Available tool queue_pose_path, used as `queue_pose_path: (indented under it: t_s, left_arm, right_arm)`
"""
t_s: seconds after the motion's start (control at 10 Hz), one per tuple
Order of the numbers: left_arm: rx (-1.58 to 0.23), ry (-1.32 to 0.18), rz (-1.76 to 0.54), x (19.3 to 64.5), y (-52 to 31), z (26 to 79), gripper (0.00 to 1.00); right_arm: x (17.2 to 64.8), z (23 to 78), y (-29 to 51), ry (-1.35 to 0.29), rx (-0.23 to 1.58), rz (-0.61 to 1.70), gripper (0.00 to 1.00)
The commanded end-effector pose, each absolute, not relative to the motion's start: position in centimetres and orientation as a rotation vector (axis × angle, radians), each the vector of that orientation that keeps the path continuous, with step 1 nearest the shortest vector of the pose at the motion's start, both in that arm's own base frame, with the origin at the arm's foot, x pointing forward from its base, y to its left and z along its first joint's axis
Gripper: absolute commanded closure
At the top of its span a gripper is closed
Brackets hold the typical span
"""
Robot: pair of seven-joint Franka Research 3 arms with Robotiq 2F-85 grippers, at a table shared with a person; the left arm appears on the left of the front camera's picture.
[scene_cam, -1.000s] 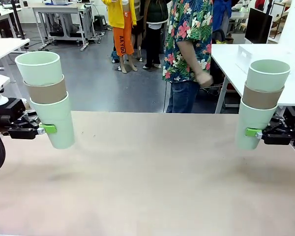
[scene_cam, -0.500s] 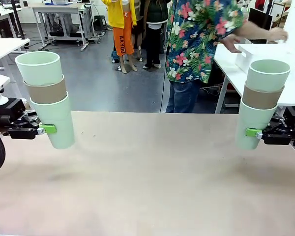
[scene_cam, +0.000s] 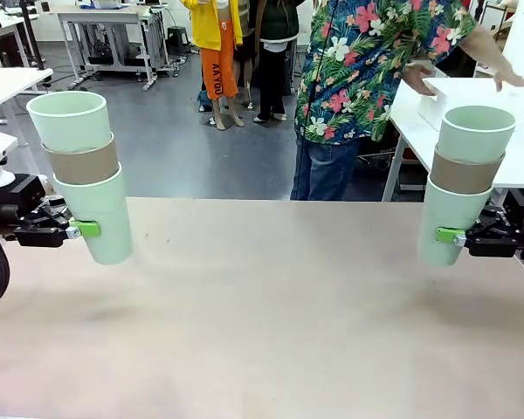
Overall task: Stack the cups and store them in the basket.
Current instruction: Place the stack of Reusable plastic cups into the Pantry Basket.
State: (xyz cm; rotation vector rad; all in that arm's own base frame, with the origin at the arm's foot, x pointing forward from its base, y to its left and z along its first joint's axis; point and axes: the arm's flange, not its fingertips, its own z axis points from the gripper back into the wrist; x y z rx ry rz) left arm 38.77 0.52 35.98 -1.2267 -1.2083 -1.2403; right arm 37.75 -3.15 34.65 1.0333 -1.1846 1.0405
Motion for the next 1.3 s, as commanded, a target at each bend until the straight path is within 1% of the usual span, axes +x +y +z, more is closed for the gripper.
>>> queue_pose_path:
  t_s: [0.0,1.2]
  left_arm:
    - [-1.230,-1.215,-1.247,38.73,0.40,36.25,0.13]
    - [-1.230,-1.215,-1.247,38.73,0.40,36.25,0.13]
  right_arm:
    - [37.75,34.95,-3.18,-1.196,1.030,1.041,0.15]
    - [37.75,34.95,-3.18,-1.196,1.030,1.041,0.15]
